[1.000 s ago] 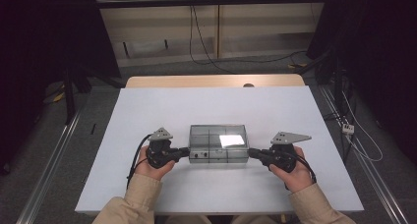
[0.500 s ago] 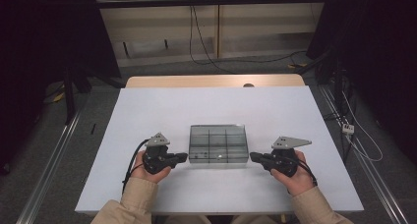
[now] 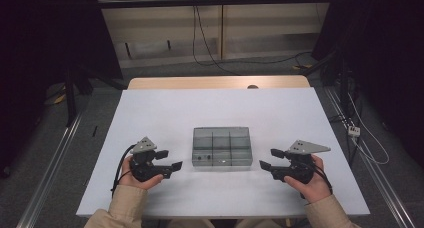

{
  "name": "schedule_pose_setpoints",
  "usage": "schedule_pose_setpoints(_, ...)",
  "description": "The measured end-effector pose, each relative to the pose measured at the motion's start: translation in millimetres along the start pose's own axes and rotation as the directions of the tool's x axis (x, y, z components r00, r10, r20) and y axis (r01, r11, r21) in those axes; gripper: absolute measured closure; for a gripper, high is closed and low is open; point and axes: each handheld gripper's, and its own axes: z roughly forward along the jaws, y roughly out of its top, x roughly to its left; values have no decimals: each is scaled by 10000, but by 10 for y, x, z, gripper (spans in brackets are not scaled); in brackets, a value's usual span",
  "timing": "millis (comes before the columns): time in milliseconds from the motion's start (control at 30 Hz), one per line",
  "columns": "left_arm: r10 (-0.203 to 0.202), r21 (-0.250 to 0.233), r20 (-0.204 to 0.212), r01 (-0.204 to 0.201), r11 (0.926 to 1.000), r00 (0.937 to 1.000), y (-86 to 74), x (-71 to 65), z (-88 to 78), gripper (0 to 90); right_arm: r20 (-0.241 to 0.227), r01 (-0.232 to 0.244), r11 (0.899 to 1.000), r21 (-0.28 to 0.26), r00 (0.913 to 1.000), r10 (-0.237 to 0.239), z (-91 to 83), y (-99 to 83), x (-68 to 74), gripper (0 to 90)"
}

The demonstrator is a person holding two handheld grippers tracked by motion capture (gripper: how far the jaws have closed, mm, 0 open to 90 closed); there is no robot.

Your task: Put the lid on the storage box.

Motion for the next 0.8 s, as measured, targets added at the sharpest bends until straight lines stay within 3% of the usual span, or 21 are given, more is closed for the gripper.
schedule_pose_setpoints(433, 108, 42, 25, -108, 9999, 9999, -194, 138, -147, 120, 337, -73, 9999, 86, 9994, 70, -106, -134, -78, 245)
schedule_pose_setpoints(800, 120, 64, -328, -118, 9999, 9994, -244, 193, -184, 93, 554, -125, 9999, 112, 9984, 119, -160, -195, -138, 227)
